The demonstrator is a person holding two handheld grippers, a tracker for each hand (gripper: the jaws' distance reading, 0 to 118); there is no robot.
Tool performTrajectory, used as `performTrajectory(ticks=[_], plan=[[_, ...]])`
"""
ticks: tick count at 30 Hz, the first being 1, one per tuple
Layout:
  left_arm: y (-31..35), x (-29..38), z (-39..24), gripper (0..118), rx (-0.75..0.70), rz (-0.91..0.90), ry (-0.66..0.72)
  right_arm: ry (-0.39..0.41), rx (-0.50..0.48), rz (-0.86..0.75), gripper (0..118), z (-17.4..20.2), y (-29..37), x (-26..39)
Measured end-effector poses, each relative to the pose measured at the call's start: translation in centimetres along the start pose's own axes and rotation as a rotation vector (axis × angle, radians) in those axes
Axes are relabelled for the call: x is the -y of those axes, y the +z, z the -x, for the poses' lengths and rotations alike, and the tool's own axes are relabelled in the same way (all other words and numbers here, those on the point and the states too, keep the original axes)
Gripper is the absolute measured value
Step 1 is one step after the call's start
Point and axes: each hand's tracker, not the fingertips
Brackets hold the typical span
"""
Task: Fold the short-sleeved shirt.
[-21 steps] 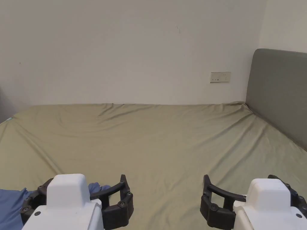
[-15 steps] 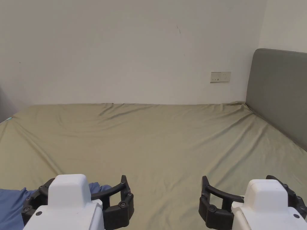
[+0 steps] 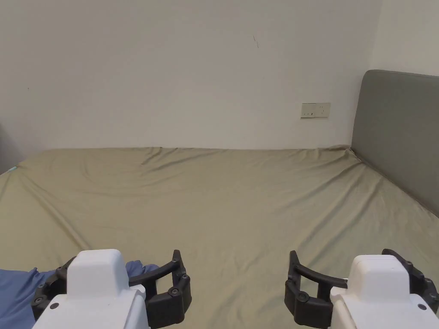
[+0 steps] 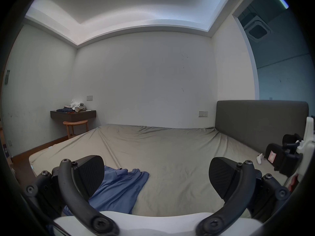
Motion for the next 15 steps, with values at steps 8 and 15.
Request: performTrajectory(ticks=[8,15], plan=[[-1.6,2.3,4.2,118,0.156,0.079,0.662,0.801,0.104,-0.153,118,6.4,0.5,1.2],[-2.4,3.8,5.2,118,0.080,0.113,0.617,0.749,-0.007,-0.105,118,7.4,0.1,2.1]])
